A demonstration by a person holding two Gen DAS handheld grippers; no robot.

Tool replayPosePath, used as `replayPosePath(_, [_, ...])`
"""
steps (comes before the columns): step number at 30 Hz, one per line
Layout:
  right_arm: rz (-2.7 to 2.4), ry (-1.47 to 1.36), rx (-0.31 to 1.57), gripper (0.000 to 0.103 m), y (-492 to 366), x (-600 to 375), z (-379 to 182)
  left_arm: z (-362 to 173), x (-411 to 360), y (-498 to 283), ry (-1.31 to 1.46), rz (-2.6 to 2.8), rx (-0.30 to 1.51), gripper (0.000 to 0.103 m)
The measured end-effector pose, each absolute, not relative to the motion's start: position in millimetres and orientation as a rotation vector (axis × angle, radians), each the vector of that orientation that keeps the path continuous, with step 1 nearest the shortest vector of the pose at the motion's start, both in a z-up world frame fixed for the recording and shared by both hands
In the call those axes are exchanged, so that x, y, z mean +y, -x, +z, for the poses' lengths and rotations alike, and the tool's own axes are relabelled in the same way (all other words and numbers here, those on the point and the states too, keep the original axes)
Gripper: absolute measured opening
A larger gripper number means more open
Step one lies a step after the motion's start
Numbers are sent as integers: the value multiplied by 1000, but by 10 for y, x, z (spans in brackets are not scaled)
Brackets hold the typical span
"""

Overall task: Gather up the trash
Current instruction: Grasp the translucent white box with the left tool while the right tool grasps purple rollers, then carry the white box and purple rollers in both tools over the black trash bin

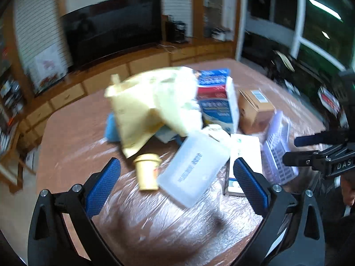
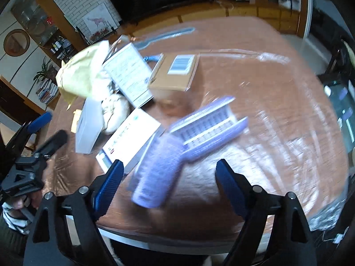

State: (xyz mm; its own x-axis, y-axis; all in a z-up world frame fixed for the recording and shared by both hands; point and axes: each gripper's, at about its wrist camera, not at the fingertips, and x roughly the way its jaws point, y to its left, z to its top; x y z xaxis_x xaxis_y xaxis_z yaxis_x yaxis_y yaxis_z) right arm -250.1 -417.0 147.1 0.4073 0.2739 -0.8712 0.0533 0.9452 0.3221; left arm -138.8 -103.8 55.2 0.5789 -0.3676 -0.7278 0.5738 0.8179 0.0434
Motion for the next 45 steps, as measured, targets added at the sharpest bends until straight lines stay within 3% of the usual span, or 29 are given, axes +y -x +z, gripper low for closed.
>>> replayPosePath(6, [124, -341, 1177, 84, 2484, -3965, 1433, 409, -1252, 1303, -444, -653, 791, 101])
replayPosePath(8, [123, -357, 1189, 72, 2466, -3933, 1377, 377, -1321, 1300, -483, -677, 784, 101])
replayPosePath(12, [112, -333, 1183, 61, 2494, -3940, 1359, 262, -1439, 1303, -580, -672, 787, 84])
replayPosePath(14, [106, -319, 1178, 49, 2508, -3942, 1343, 226, -1464, 1300, -584, -685, 805, 69])
replayPosePath(16, [117, -306, 1174, 43, 2571, -3952, 1329, 234, -1453, 1300, -561, -700, 812, 64])
replayPosePath(36, [328, -404, 1097, 41, 2831, -4274, 1553, 516, -772, 1566, -150, -672, 875, 55])
replayPosePath(45, [363, -352, 1093, 41, 2757, -4191, 1568, 566, -778, 1610, -103, -604, 857, 55])
